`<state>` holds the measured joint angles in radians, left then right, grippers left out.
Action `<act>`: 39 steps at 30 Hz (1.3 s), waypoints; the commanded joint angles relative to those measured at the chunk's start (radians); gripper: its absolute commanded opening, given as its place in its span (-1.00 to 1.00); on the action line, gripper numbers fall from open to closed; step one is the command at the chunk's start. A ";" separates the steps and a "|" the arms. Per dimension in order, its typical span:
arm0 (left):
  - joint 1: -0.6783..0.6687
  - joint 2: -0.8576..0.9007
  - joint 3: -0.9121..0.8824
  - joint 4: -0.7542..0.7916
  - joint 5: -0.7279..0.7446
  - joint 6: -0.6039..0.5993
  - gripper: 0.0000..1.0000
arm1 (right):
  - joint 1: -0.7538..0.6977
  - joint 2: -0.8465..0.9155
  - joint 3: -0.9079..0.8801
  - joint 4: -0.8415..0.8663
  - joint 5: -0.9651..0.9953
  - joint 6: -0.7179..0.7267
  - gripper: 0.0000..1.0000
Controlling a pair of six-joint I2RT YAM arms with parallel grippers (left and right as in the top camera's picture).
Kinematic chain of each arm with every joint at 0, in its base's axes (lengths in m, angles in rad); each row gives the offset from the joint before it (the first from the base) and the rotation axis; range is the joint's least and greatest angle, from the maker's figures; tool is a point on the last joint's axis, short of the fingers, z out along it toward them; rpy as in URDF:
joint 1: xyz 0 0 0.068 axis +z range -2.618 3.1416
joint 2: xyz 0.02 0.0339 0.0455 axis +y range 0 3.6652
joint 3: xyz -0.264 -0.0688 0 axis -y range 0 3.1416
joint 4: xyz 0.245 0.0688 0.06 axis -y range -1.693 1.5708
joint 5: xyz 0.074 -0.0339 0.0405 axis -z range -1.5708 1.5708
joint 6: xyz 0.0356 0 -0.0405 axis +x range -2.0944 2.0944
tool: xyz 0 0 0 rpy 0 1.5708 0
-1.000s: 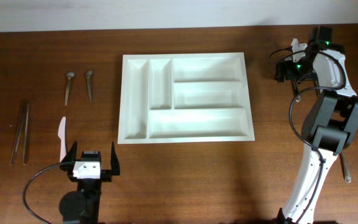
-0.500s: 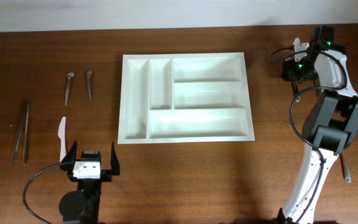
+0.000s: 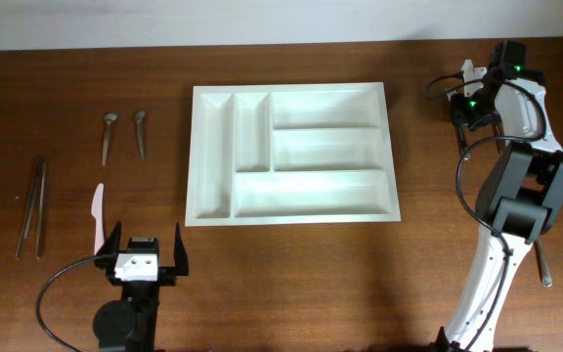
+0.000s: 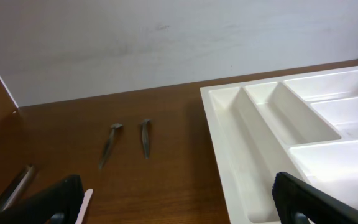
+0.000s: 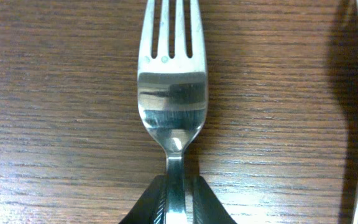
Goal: Pack container
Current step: 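Lower the right gripper and grasp the fork by its handle, then carry the fork with the right gripper to the tray's long compartment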
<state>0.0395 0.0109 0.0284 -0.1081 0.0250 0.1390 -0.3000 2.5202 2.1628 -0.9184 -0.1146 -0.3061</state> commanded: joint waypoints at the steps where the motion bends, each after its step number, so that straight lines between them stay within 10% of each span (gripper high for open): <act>1: -0.004 -0.006 -0.005 0.000 -0.003 0.016 0.98 | -0.003 0.041 0.000 -0.008 -0.005 0.007 -0.76; 39: -0.004 -0.006 -0.005 0.000 -0.003 0.016 0.98 | 0.239 0.032 0.586 -0.321 -0.014 -0.049 -0.92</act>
<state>0.0395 0.0109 0.0284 -0.1081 0.0250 0.1390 -0.1097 2.5584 2.7136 -1.2320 -0.1154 -0.3206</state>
